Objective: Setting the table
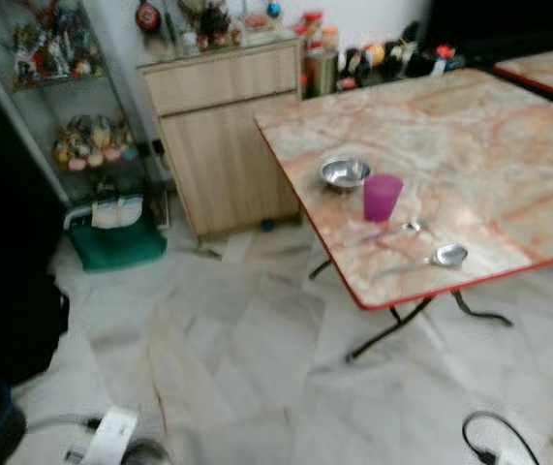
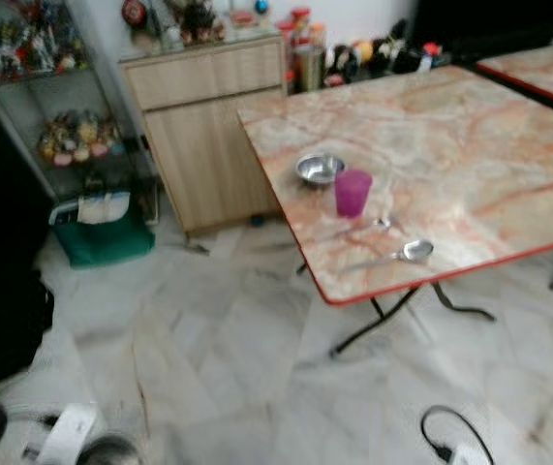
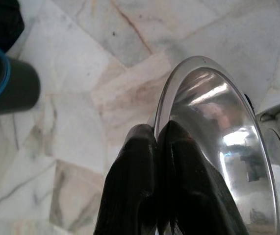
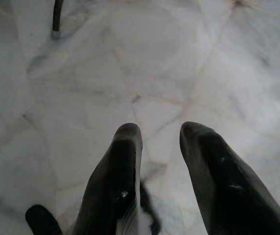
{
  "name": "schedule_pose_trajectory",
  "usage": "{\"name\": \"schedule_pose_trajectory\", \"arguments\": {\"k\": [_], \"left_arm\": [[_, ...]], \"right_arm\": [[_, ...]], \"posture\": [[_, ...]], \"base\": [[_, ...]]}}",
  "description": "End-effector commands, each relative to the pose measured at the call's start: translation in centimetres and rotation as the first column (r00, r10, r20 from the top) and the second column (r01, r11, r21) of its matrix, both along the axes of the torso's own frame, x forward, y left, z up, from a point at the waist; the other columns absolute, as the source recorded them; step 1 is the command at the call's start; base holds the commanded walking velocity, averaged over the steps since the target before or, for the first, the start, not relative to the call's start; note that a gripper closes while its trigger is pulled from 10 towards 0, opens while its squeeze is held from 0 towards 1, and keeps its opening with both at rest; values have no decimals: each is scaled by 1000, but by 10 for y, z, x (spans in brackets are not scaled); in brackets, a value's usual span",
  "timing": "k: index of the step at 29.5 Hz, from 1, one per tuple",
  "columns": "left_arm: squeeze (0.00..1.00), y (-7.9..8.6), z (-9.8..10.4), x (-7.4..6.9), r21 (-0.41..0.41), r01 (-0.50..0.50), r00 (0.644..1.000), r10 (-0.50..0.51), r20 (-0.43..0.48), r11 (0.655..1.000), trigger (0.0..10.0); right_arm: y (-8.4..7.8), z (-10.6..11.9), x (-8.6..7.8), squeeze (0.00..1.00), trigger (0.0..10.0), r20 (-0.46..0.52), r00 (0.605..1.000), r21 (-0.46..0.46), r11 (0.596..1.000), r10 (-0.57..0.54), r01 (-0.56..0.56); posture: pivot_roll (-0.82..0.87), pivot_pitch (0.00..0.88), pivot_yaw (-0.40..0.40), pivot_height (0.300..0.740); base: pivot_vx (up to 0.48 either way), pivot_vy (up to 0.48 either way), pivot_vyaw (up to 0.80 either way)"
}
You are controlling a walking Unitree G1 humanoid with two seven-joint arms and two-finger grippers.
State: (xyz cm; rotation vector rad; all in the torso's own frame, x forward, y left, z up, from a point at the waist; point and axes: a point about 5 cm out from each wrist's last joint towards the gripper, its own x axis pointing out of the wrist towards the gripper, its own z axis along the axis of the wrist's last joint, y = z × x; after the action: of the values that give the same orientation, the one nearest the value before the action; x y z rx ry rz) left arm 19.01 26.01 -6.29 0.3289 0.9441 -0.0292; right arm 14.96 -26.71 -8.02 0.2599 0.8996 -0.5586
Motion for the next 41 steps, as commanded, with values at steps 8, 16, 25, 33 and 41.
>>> {"name": "schedule_pose_trajectory", "arguments": {"k": [8,16,25,33,41], "left_arm": [[0,0,3,6,8,16,1000,-16,11,1000,10000],[0,0,2,4,3,11,1000,-11,6,1000,10000],[0,1,0,0,5,1,1000,-1,-1,1000,10000],[0,-1,-1,-1,3,3,1000,-3,-5,1000,10000],[0,0,0,0,9,3,1000,-3,-4,1000,10000]], "right_arm": [[-2,-3,-9,0,10000,-24,999,6,1000,-23,23],[-4,-2,-8,0,10000,-38,999,-21,1000,15,-16],[-4,-2,-8,0,10000,-26,1000,-5,1000,-15,15],[-5,-2,-8,0,10000,-29,1000,-6,1000,-7,7],[-4,-2,-8,0,10000,-27,1000,-9,1000,-3,3]], "posture": [[10,42,82,740],[11,58,79,740],[12,61,76,740],[9,56,77,740],[7,44,80,740]], "base": [[0,-247,552],[0,-245,99],[0,-244,347],[90,-182,567],[266,-225,0]]}}
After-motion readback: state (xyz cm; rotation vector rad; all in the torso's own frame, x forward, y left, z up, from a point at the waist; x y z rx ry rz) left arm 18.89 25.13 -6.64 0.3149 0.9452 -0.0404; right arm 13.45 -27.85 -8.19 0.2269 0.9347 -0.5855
